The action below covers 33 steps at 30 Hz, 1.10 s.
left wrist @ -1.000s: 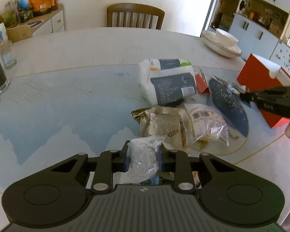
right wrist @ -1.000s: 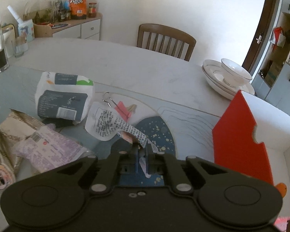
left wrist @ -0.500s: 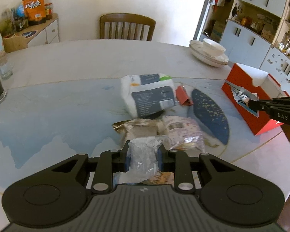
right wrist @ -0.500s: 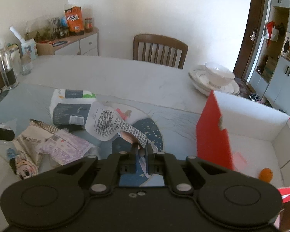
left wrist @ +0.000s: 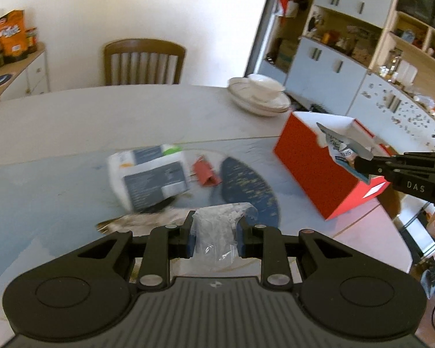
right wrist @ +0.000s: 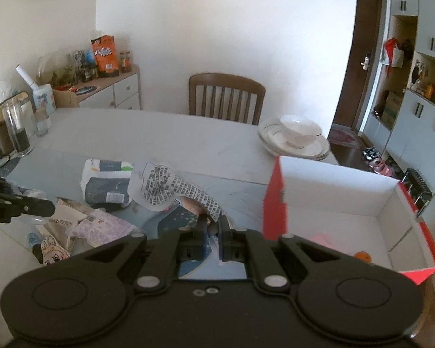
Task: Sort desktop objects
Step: 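Carry the tissue and clear pouch with both tools over the red box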
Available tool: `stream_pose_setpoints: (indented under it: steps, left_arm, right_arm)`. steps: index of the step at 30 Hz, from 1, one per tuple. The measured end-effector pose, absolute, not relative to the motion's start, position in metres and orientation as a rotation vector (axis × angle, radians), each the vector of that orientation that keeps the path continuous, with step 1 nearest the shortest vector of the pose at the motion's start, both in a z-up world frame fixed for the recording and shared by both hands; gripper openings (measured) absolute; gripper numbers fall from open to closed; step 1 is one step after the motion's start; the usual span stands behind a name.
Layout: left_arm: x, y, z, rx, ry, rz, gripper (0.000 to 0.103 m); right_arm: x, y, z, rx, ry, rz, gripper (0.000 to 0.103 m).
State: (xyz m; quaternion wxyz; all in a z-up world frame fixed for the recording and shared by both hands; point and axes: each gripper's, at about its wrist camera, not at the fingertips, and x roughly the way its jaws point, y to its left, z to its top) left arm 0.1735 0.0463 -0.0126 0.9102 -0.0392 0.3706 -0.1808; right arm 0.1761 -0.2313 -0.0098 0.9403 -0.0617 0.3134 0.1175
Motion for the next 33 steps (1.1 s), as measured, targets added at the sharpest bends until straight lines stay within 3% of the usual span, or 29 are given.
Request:
stream_pose_setpoints:
  steps: [33]
  left_arm:
    - [0.237,-0.187,0.015,0.069,0.696,-0.636,0.025]
  right_arm:
    - [0.208,-0.412,-0.008,-0.061,0.655,0.098,0.006]
